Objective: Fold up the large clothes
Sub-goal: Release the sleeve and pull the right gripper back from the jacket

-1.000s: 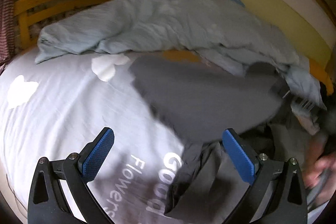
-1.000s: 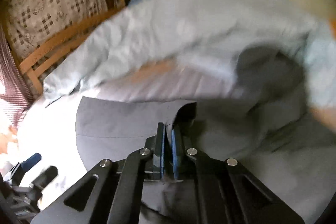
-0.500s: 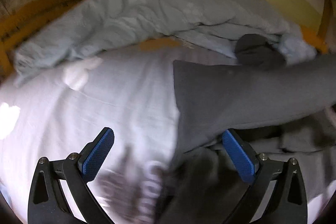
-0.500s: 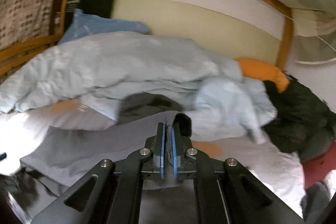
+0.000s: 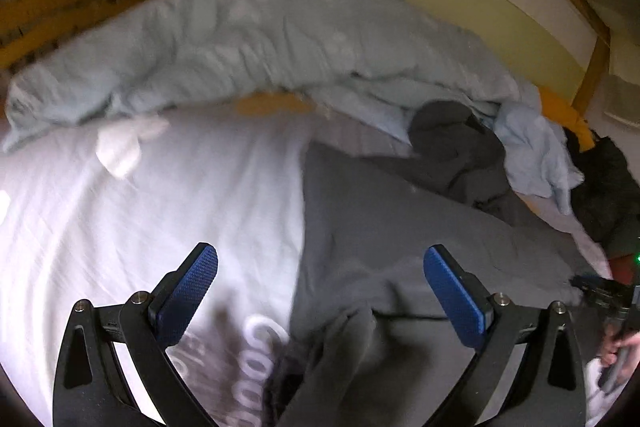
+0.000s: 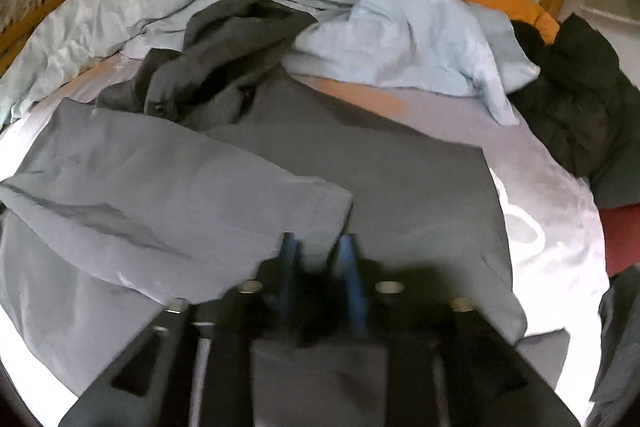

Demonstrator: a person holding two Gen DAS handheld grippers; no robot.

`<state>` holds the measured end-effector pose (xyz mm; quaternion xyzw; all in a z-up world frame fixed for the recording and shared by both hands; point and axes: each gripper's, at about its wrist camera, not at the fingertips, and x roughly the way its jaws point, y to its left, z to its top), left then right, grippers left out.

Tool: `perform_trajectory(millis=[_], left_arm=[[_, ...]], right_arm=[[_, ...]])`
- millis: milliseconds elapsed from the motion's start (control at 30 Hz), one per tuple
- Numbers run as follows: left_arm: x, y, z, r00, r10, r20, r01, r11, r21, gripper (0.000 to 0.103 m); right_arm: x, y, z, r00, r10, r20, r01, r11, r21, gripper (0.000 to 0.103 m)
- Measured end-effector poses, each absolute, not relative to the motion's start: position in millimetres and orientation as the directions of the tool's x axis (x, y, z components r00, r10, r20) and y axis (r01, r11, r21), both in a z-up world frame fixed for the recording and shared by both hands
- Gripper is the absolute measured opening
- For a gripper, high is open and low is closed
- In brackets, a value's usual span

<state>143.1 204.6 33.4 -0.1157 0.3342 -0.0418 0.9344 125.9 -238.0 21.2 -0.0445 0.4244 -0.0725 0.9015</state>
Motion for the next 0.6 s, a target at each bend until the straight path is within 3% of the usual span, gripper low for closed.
perform_trajectory(millis=[33,67,133,267,400,433,500,533,600], left_arm=[[146,200,32,0.768,-0.161,-0.62,0.002,0.968,-0.249,0.103],[152,196,29,0.751,-0.198,-0.63,0.024,0.961,-0.274,0.103],[175,179,24,0.7,-0.277,-0.658,0.09,0.949,-0.303,0.103],[205,156,16,0.696,-0.196,-0.691,0.067,0.975,-0.21,0.103],[213,141,-14,0.63,-0.099,-0.77,0.056,0.995,-0.083,0.103],[213,140,-22,0.633,-0.058,-0.772,0.038,0.998,-0.043,0.103],[207,143,-28,0.672,-0.024,-0.74,-0.007,0.999,-0.038,0.103],[204,145,-26,0.688,-0.008,-0.725,-0.034,0.999,-0.042,0.103],[200,151,-21,0.714,0.02,-0.7,-0.075,0.996,-0.048,0.103]], right_arm=[[122,-246,22,0.644,-0.177,-0.744,0.124,0.984,-0.127,0.078],[117,-255,28,0.666,-0.18,-0.724,0.167,0.982,-0.091,0.086],[114,-273,38,0.692,-0.152,-0.706,0.219,0.976,0.005,0.086],[127,-298,38,0.677,0.012,-0.736,0.207,0.956,0.206,0.086],[157,-293,16,0.598,0.094,-0.796,0.137,0.966,0.217,0.085],[165,-289,8,0.582,0.092,-0.808,0.127,0.971,0.202,0.079],[180,-285,-6,0.544,0.085,-0.835,0.135,0.973,0.188,0.051],[185,-280,-10,0.541,0.076,-0.838,0.138,0.974,0.178,0.021],[189,-269,-6,0.568,0.065,-0.821,0.112,0.982,0.155,0.006]])
